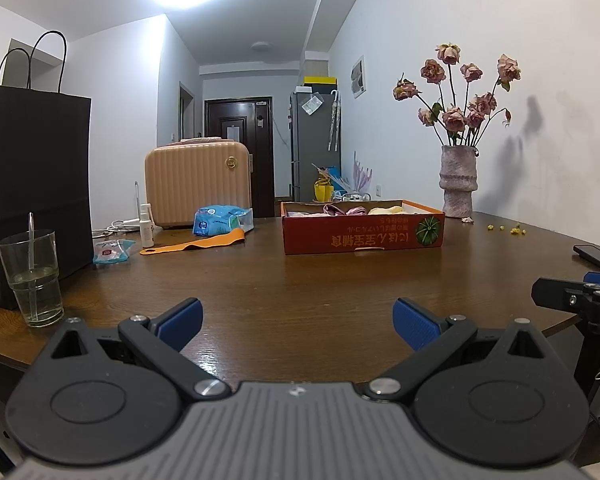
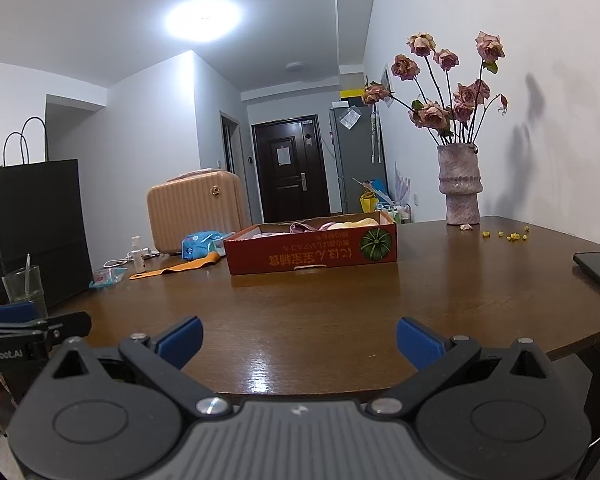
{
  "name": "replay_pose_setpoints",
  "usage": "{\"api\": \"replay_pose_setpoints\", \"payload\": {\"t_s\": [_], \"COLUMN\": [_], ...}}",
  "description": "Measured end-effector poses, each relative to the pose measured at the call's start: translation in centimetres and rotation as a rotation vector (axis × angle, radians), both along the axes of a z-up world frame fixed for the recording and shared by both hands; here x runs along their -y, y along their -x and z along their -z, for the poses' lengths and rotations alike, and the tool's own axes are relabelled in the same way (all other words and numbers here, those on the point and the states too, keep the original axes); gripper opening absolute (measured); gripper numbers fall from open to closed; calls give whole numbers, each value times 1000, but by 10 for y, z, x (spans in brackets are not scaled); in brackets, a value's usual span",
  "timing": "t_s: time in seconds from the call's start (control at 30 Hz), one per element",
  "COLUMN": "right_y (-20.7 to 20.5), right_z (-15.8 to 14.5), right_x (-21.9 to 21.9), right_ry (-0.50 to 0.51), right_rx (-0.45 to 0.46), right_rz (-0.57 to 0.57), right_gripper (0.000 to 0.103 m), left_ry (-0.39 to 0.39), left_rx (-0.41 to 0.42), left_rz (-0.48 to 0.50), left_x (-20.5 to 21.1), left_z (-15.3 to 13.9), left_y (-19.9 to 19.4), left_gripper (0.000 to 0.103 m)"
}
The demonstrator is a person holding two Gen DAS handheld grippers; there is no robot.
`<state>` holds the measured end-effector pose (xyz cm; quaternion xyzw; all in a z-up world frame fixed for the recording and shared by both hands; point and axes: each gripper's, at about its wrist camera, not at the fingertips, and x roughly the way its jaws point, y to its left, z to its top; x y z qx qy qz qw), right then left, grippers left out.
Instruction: Organize soft objects
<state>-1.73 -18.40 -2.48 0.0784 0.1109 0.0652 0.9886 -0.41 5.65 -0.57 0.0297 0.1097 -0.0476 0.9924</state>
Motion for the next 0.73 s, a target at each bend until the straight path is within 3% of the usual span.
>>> {"api": "replay_pose_setpoints", "payload": {"t_s": [0.73], "right_y": [3], "right_z": [0], "right_x": [-3], "right_ry": [9], "right_rx": [14], "right_rz": [-3], "right_gripper": [103], "left_ry": [-9], "left_rx": [33], "left_rz": [25], "left_x": [-2], "left_z": [-1], "left_y": [4], "left_gripper": [103]}}
